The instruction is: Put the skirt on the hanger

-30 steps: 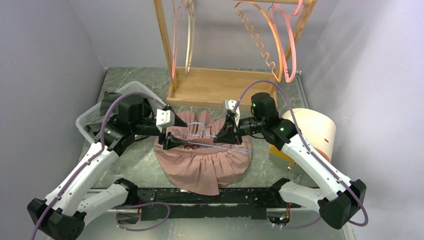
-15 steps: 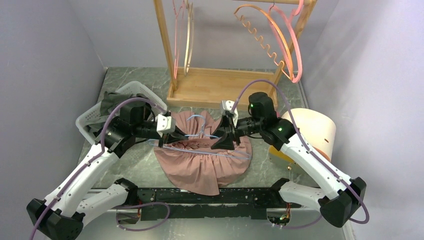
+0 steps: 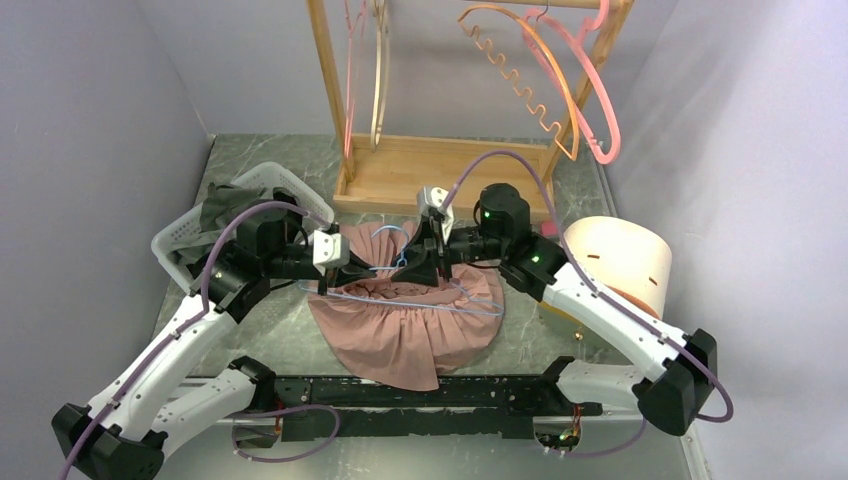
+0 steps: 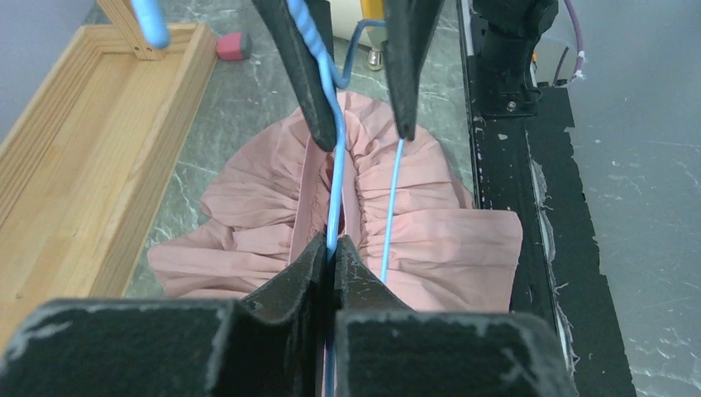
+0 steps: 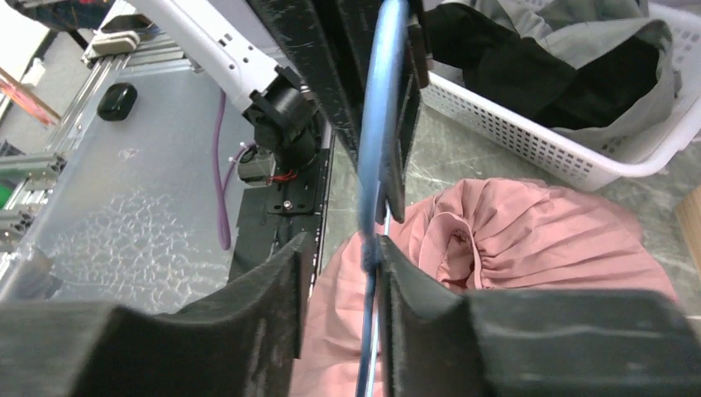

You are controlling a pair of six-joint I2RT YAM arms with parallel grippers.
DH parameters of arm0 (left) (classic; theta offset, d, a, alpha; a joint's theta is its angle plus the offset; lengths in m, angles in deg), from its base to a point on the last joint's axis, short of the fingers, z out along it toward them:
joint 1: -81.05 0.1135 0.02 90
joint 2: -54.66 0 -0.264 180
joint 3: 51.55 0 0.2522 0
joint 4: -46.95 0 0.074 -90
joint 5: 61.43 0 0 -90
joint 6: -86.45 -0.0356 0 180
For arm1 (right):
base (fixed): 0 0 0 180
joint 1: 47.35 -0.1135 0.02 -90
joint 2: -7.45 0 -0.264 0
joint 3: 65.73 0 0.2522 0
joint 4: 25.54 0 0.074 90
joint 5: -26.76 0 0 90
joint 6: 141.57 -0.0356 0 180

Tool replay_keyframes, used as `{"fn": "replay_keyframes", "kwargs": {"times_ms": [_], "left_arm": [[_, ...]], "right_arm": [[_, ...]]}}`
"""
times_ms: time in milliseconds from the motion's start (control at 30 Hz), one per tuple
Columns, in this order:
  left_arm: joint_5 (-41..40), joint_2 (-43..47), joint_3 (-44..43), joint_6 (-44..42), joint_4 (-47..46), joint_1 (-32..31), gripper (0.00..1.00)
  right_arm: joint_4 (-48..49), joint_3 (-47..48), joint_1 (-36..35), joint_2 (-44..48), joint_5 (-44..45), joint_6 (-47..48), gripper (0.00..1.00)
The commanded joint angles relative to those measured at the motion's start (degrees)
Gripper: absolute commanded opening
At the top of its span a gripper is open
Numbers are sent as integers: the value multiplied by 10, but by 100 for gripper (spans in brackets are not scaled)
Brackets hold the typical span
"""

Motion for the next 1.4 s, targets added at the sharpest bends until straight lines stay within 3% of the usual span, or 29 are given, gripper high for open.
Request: {"fn": "replay_keyframes", "kwargs": {"times_ms": [0, 33, 100, 167, 233, 400, 567, 700, 833, 1000, 1367], "left_arm": [[-19, 12, 10, 14, -51, -3, 7], [-22, 14, 12, 18, -55, -3, 7], [-33, 19, 19, 40, -70, -3, 19], [-66, 29, 27, 73, -92, -2, 36], [-123, 43, 33, 113, -109, -3, 45], [-277, 84, 34, 232, -110, -3, 57], [-423, 112, 44, 434, -57, -3, 67], [-493, 79, 27, 572, 85, -3, 66], [-487, 36, 28, 625, 174, -3, 64], [-451, -5, 59, 640, 181, -3, 61], [-497, -115, 57, 636, 140, -2, 33]], "right_arm": [[35, 14, -14, -16, 21, -19, 31], [37, 15, -14, -18, 25, -18, 22], [36, 16, -14, -19, 43, -14, 1], [19, 18, -15, -14, 74, 2, 0], [-3, 17, -14, -2, 104, 29, 0], [-71, 10, -14, 62, 197, 103, 0], [-159, 14, -14, 124, 261, 147, 0], [-235, 25, -14, 141, 282, 175, 0], [-289, 40, -14, 141, 277, 200, 0], [-317, 49, -14, 140, 264, 210, 0], [-317, 41, -13, 127, 195, 220, 0]]}}
